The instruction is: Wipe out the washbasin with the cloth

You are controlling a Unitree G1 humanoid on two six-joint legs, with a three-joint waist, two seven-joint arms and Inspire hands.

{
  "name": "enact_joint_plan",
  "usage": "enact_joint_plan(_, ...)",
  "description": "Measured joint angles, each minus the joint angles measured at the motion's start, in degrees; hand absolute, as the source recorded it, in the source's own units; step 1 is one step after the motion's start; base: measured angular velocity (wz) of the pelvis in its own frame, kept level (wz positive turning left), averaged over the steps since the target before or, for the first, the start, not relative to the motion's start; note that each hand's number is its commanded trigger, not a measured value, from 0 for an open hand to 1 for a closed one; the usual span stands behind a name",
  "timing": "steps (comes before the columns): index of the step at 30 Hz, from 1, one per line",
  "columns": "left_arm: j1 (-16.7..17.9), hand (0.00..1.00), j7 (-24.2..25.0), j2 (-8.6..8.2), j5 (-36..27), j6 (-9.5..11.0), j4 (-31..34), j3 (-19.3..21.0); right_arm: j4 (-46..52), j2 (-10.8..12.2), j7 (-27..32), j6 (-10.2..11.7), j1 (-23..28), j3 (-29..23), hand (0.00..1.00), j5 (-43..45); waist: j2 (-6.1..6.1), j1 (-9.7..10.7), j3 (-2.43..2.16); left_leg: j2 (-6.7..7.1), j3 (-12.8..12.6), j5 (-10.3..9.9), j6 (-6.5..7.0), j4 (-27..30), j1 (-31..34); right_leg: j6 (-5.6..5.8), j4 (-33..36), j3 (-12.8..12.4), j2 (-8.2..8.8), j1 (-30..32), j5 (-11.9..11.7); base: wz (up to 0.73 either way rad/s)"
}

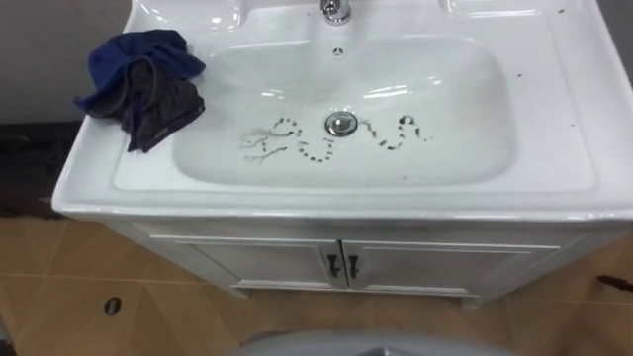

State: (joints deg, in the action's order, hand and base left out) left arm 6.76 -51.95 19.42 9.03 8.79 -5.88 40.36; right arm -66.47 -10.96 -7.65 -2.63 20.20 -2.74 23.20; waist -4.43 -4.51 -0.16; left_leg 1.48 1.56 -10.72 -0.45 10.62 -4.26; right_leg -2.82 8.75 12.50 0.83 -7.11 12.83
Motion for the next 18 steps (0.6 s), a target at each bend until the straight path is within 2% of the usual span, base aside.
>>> enact_joint_plan(5, -0.3, 0.0, 1.8, 0.07, 0.8, -0.1, 3.8, -2.2, -0.4, -0.1, -0.3, -1.2, -0.5, 0.4, 0.0, 0.2, 0.05, 1.1, 0.04, 0.02, 0.1, 0.0, 0.0, 0.0, 0.0, 0.01, 0.0, 0.2, 0.0, 0.0, 0.0, 0.01)
enact_joint_plan(9, -0.4, 0.0, 4.0, -0.02, 2.9, -0.4, 7.6, -4.9, -1.1, 0.0, -1.3, -1.8, -1.8, 0.4, 0.0, 0.1, 0.82, 1.8, 0.42, -0.03, 0.0, 0.0, 0.0, 0.0, -0.1, -0.01, 0.0, 0.1, -0.05, -0.1, 0.0, -0.01)
enact_joint_plan(12, -0.4, 0.0, 4.7, -0.04, 3.2, -0.5, 8.2, -6.4, -1.7, -0.1, -1.4, -2.1, -2.8, 1.3, 0.0, 0.1, 1.15, 2.6, 0.7, -0.05, -0.1, 0.0, 0.0, 0.0, -0.3, 0.01, 0.0, -0.5, -0.12, 0.0, -0.1, -0.07)
enact_joint_plan(16, -0.4, 0.0, 6.6, -0.55, 3.2, -1.3, 8.1, -9.1, -2.5, -0.1, -2.8, -2.3, -3.5, 1.5, 0.0, 0.2, 1.4, 3.4, 0.78, -0.16, -0.8, 0.0, 0.0, 0.0, -0.3, 0.02, -0.1, -1.3, -0.19, 0.1, -0.3, -0.12)
enact_joint_plan(18, -0.4, 0.0, 7.9, -0.86, 3.2, -1.8, 7.4, -12.0, -2.5, -0.2, -3.2, -2.3, -3.5, 1.5, 0.0, 0.2, 1.39, 4.3, 0.79, -0.2, -1.3, 0.0, 0.0, -0.2, -0.3, 0.06, 0.1, -1.4, -0.19, 0.1, -0.4, -0.04)
